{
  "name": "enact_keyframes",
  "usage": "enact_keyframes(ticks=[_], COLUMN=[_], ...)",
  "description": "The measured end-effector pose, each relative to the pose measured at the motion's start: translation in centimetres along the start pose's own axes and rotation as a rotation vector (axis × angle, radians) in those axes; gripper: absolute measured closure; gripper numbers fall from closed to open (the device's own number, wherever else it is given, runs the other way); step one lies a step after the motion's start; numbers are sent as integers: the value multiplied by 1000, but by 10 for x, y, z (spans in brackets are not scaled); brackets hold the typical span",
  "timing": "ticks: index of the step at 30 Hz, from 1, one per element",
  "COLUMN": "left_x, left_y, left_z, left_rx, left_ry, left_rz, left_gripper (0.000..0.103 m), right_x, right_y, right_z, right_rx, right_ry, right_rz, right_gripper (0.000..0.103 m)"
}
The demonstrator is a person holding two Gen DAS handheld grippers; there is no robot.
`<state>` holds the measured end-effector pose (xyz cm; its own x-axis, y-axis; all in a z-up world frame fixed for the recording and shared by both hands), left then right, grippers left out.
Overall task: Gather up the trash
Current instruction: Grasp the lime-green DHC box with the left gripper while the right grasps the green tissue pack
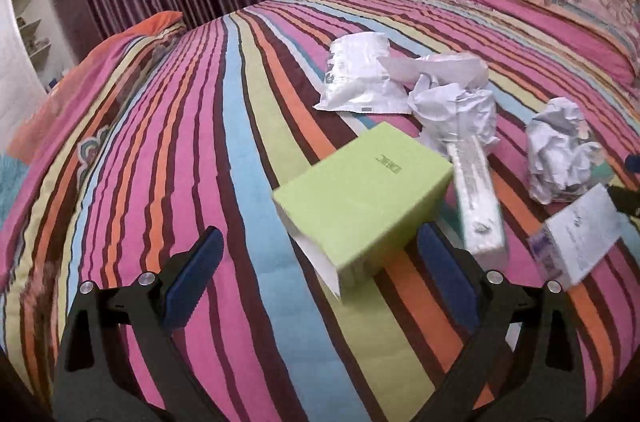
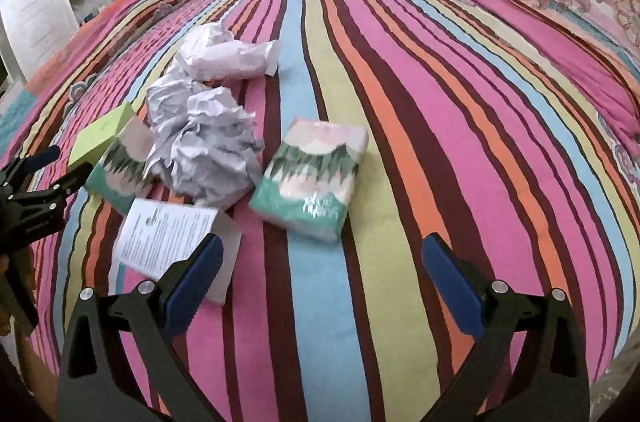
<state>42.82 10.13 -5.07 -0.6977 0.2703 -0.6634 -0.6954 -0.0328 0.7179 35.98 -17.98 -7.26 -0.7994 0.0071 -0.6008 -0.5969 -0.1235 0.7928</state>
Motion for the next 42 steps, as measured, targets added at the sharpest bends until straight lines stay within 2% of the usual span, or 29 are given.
enact_keyframes(ticks=[9,14,19,23,26,27,28,29,30,33,42], left_x=[-17,-28,-34,-36,-35,-33,-31,-28,-26,-19,16], left_y=[-28,-45,-63,-76,-80,-80,-81,-81,-79,-72,-21], left_z=[1,7,7,4,4,4,5,5,6,10,14], left_rx=[36,69,108,91,75,78,86,86,69,85,97], left_ry=[23,75,143,157,187,203,214,220,221,249,311], left_rz=[29,61,98,140,162,173,181,190,190,197,157], left_gripper=[8,8,8,8,8,15,34,43,46,46,46], right_x=[-21,-30,-30,-30,-30,-29,-29,-28,-28,-26,-9], right_y=[-23,-34,-43,-48,-48,-47,-45,-43,-43,-40,-12], right_z=[2,-4,-7,-7,-6,-5,-4,-4,-4,-8,-24], right_rx=[28,102,93,94,76,73,63,57,57,34,-45], right_ry=[-8,28,36,48,59,64,74,79,79,56,-71], right_rz=[12,22,31,37,36,34,31,29,29,35,36], right_gripper=[8,8,8,10,20,25,35,39,47,52,53])
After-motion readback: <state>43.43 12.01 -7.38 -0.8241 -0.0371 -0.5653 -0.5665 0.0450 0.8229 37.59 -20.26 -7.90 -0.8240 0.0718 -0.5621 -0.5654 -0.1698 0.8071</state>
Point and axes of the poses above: each gripper's, at about its wrist camera, not at the fingertips, and y roughly against the way its jaws point, z to its left, x to its underside, the point moved 6 cm from there along -y, roughly the way its jaws point
